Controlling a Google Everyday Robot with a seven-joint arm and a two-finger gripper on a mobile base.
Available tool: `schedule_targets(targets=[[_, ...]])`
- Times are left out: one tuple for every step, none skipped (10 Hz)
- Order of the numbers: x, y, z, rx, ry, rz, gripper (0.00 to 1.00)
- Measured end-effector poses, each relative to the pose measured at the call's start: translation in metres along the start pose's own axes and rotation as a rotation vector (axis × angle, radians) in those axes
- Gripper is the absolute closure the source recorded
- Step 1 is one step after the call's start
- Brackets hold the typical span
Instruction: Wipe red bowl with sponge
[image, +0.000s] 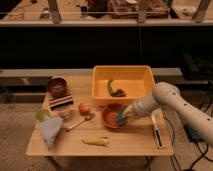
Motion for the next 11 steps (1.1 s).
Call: schedule_targets(targets=[[0.003, -0.008, 0.004, -0.005, -0.001, -0.008, 1.00], [0.004, -0.017, 0.012, -0.009, -0.005, -0.014, 1.00], [0.004, -0.023, 0.020, -0.012, -0.011, -0.019, 1.00], [0.003, -0.030, 0.028, -0.013, -0.020, -0.028, 1.00], [0.001, -0.038, 0.036, -0.011, -0.028, -0.038, 1.00], [-0.002, -0.048, 0.044, -0.003, -0.033, -0.056, 1.00], [-0.005, -0.056, 0.046, 0.012, -0.037, -0.073, 1.00], [-0.008, -0.059, 0.046, 0.021, -0.043, -0.089, 1.00], [-0.015, -0.060, 0.045, 0.030, -0.058, -0.106, 1.00], [-0.020, -0.059, 0.044, 0.031, -0.071, -0.111, 1.00], [-0.026, -0.055, 0.044, 0.028, -0.087, -0.113, 1.00]])
